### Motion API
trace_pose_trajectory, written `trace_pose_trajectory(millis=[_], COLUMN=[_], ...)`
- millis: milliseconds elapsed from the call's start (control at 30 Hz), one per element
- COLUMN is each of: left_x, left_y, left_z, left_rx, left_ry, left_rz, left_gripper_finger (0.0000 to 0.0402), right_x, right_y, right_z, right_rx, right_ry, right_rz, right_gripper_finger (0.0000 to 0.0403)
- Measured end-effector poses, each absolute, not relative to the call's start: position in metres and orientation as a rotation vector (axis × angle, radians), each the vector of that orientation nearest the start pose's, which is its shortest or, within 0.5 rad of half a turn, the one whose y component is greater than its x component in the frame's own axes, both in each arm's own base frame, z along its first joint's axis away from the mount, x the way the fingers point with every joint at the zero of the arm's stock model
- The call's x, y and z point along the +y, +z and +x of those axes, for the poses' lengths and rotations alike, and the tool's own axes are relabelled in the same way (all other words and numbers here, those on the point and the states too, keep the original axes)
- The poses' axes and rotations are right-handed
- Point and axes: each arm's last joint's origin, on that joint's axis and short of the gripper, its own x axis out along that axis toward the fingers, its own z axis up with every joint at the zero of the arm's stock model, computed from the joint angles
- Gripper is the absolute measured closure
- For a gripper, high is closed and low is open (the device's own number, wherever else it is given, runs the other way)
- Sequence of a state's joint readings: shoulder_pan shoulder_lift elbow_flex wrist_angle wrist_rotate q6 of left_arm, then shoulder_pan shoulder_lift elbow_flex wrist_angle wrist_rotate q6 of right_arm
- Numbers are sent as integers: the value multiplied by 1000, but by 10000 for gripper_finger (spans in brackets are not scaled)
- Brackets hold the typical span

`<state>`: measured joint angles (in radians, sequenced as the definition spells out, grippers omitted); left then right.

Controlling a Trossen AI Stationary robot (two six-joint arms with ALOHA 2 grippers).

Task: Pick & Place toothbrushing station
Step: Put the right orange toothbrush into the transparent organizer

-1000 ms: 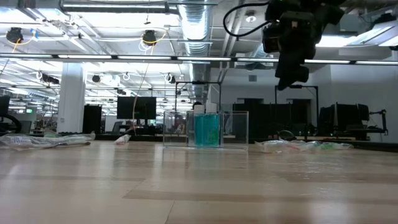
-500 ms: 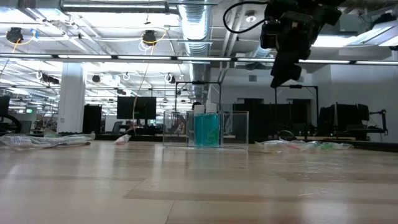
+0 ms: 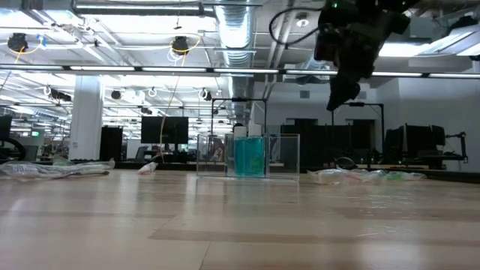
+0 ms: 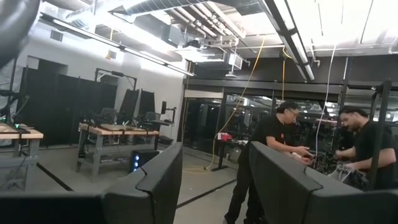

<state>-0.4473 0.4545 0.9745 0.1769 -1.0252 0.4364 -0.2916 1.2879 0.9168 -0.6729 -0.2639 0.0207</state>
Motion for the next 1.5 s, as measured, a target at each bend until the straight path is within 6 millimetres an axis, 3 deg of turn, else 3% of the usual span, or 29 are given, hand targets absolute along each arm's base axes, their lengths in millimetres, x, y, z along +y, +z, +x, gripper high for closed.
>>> trace_pose_trajectory(millis=[400,700,1367,1500], left_x=[10,10,11,11], left_y=[446,445,444,444], left_z=[37,37,37,37], left_rx=[-382,-370,-352,-351], left_ry=[651,675,700,701], left_rz=[-57,-70,-87,-87], left_gripper_finger=[220,220,220,220], right_x=[-69,-61,-57,-58], right_y=[194,162,157,145], right_z=[266,281,284,278], right_rx=[1096,1176,1166,1154], right_ry=[93,192,256,226], right_rz=[351,378,309,342], right_gripper_finger=[207,202,209,211])
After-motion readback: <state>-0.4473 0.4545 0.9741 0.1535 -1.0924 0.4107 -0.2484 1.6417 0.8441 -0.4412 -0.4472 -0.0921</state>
